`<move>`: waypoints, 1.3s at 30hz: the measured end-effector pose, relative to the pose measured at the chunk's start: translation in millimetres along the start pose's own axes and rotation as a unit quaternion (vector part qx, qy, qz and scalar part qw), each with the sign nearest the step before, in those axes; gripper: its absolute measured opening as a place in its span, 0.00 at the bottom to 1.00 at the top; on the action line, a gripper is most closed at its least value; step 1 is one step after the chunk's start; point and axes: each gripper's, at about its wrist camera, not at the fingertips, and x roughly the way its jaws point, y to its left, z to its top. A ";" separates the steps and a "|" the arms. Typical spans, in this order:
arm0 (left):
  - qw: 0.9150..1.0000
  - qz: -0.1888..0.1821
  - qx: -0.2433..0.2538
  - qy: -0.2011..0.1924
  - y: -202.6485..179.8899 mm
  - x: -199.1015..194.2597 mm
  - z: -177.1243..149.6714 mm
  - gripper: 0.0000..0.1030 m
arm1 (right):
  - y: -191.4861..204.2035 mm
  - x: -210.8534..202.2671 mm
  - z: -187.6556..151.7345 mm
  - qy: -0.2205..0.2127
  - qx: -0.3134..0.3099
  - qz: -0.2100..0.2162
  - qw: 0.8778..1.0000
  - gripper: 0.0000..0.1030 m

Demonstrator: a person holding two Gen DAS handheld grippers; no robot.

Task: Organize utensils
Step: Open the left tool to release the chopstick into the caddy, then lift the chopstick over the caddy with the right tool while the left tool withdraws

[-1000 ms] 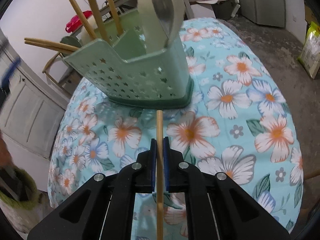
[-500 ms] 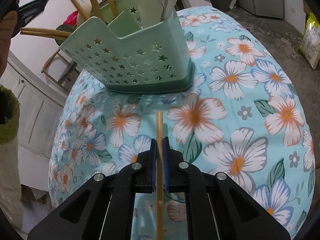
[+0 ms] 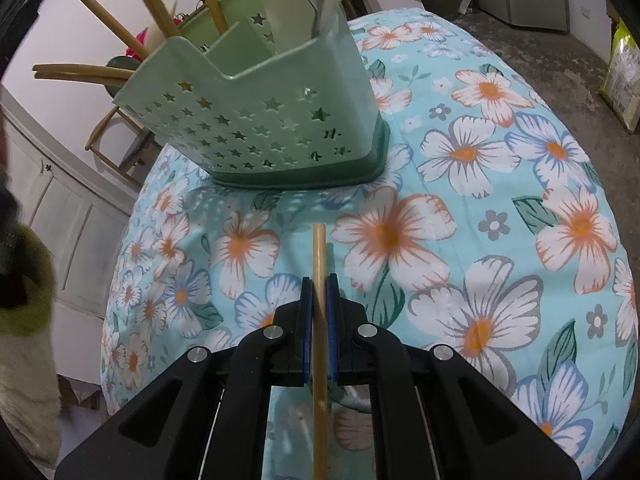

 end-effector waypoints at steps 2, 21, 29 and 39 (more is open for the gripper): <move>1.000 -0.005 0.001 0.011 -4.2 1.4 -9.1 0.05 | 0.9 -4.1 -0.2 -0.004 -0.002 0.002 1.000 0.07; 0.990 0.042 -0.135 -0.009 62.4 -108.0 -19.6 0.63 | 52.8 -141.7 43.2 -0.190 -0.077 0.056 0.977 0.07; 0.979 0.093 -0.157 0.086 73.0 -114.5 -79.2 0.73 | 91.4 -197.5 96.3 -0.344 -0.105 0.111 0.927 0.07; 0.974 0.118 -0.156 0.112 80.1 -135.0 -107.0 0.76 | 118.8 -169.6 137.8 -0.450 -0.097 0.073 0.885 0.07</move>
